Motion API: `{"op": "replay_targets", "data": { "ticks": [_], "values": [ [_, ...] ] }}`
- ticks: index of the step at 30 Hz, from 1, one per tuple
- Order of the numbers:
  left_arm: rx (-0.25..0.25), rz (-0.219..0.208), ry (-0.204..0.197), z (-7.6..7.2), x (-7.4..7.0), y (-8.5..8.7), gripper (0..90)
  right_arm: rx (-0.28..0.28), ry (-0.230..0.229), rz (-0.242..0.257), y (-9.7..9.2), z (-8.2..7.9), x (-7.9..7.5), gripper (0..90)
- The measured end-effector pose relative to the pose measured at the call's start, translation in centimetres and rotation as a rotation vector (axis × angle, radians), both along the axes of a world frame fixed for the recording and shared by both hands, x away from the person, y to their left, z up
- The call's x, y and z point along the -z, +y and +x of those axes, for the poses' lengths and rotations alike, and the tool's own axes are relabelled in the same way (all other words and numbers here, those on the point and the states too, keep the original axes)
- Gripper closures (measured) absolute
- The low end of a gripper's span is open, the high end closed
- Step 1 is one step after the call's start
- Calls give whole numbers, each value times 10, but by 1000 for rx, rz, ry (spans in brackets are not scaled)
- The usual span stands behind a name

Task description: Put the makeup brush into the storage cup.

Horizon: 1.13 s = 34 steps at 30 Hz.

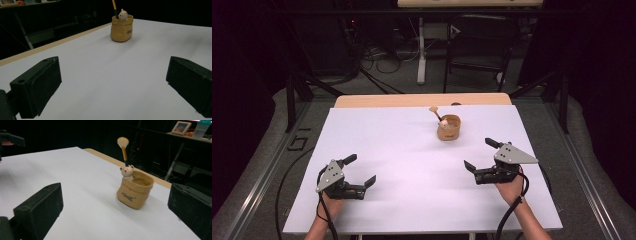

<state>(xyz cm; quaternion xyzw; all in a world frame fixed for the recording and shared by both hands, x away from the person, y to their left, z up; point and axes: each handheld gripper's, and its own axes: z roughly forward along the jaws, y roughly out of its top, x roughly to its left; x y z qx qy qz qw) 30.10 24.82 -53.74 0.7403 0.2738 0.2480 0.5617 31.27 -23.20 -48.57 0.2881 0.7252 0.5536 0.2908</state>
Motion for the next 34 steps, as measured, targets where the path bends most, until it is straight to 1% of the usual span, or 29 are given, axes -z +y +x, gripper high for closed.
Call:
{"op": "replay_targets", "data": {
  "ticks": [2,5,8,9,10,12,13,17,18,19,20,21,22,26,28,30,32,34],
  "values": [
    [-1,0,0,-1,1,0,0,8,-2,0,-3,-4,3,0],
    [10,4,0,-3,4,2,0,10,9,-9,-6,-9,8,0],
    [4,-3,1,-6,5,6,0,17,-5,-12,-8,-15,13,0],
    [-6,-7,-3,-7,5,7,0,16,-2,-15,-9,-17,14,0],
    [1,-10,-3,-8,5,9,0,22,-3,-12,-10,-19,16,0],
    [-7,-15,-2,-10,6,11,0,32,-1,-13,-13,-22,18,0],
    [-5,-14,-2,-11,6,12,0,34,-3,-6,-15,-24,20,0],
    [-3,-10,5,-16,9,15,0,50,-5,-7,-18,-31,27,0],
    [-3,0,6,-17,10,17,0,52,-7,-8,-19,-33,28,0],
    [-7,-2,11,-18,10,17,0,57,-18,-3,-20,-35,30,0],
    [-4,-1,12,-19,11,18,0,57,-11,-6,-21,-37,31,0],
    [-13,-7,14,-20,11,19,0,61,-12,-4,-22,-39,31,0],
    [-8,-2,14,-20,11,19,0,63,-8,1,-23,-40,32,0],
    [-17,-4,16,-19,11,19,0,80,-11,12,-24,-45,38,0],
    [-16,-2,20,-18,11,17,0,93,-7,-4,-25,-48,40,0],
    [-6,12,21,-17,11,14,0,95,-18,15,-26,-49,41,0],
    [-2,31,21,-16,11,12,0,99,-10,15,-27,-49,41,0],
    [9,38,23,-16,11,10,0,109,-4,16,-27,-49,41,0]
  ]
}}
